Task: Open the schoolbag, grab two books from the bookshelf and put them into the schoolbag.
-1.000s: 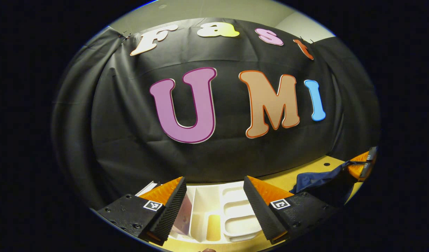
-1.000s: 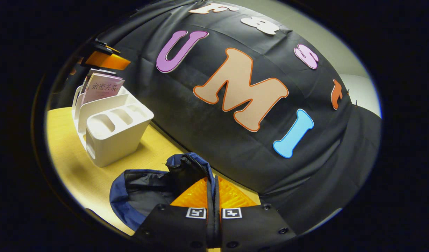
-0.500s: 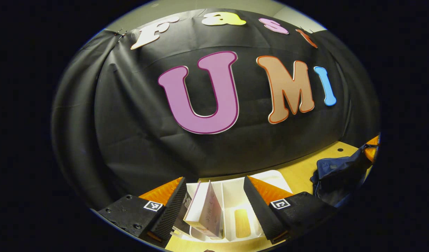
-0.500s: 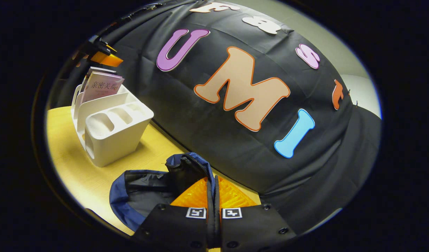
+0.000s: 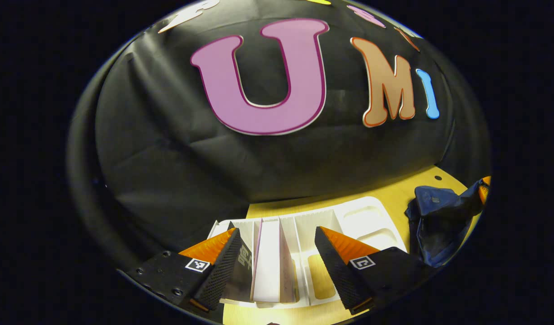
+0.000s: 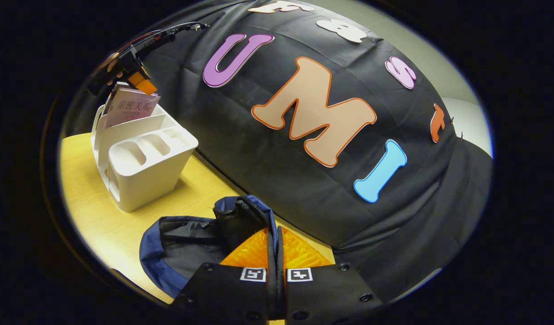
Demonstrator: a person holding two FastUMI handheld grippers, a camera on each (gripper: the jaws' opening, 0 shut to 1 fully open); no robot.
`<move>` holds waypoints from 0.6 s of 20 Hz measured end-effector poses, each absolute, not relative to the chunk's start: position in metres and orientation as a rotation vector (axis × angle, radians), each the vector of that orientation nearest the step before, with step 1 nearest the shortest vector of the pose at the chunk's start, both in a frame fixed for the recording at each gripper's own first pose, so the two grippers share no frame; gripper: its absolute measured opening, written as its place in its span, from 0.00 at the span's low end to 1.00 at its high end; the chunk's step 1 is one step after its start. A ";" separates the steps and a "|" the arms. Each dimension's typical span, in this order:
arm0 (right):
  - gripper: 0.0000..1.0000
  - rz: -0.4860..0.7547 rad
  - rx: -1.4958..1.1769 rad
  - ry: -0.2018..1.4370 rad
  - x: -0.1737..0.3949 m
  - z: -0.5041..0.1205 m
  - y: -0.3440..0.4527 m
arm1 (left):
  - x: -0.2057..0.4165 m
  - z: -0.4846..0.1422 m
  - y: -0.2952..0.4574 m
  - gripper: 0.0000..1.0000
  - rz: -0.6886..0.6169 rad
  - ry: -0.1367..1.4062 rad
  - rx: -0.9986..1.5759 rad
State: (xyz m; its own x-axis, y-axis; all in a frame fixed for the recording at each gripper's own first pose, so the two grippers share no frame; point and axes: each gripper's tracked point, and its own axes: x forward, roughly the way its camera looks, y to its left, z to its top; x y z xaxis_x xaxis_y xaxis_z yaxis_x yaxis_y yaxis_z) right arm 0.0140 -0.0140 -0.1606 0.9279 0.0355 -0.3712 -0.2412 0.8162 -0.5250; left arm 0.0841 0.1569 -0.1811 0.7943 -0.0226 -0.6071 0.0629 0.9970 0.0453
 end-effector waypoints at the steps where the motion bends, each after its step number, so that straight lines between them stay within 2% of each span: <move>1: 0.02 0.151 -0.603 0.359 0.015 -0.162 -0.014 | 0.085 -0.190 0.159 0.96 -0.049 0.685 0.067; 8: 0.03 0.156 -0.612 0.368 0.011 -0.164 -0.013 | 0.076 -0.233 0.163 0.96 -0.071 0.864 0.097; 10: 0.03 0.158 -0.614 0.369 0.012 -0.164 -0.012 | 0.071 -0.243 0.155 0.93 -0.108 0.915 0.088; 12: 0.02 0.161 -0.615 0.371 0.011 -0.165 -0.012 | 0.069 -0.249 0.155 0.83 -0.111 0.943 0.087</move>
